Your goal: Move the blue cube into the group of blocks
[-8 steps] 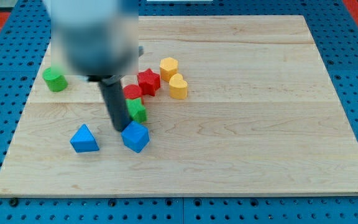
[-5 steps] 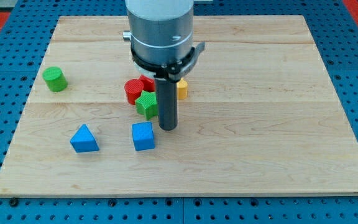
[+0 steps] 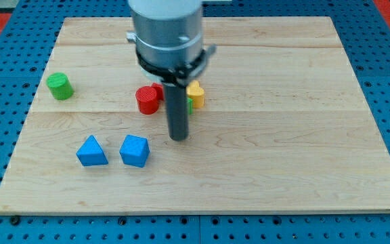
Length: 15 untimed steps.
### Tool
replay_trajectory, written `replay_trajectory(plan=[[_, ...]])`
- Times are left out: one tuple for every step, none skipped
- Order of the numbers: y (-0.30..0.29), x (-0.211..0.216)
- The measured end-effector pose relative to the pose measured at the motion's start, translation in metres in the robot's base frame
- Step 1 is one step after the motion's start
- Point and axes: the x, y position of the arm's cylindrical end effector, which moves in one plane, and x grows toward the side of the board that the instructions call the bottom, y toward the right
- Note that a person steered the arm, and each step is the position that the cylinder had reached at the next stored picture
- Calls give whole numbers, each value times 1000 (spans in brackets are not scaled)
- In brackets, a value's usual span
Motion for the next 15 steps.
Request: replay_trajectory(plan=[[70,41],[-19,61],[-113,69],[-167,89],[-209,60],[-203,32],[-132,45],[-71,46],[-45,41],[-27,31],[-8,19],[-1,39],[-60,24],[-89,4],[-29,-12]])
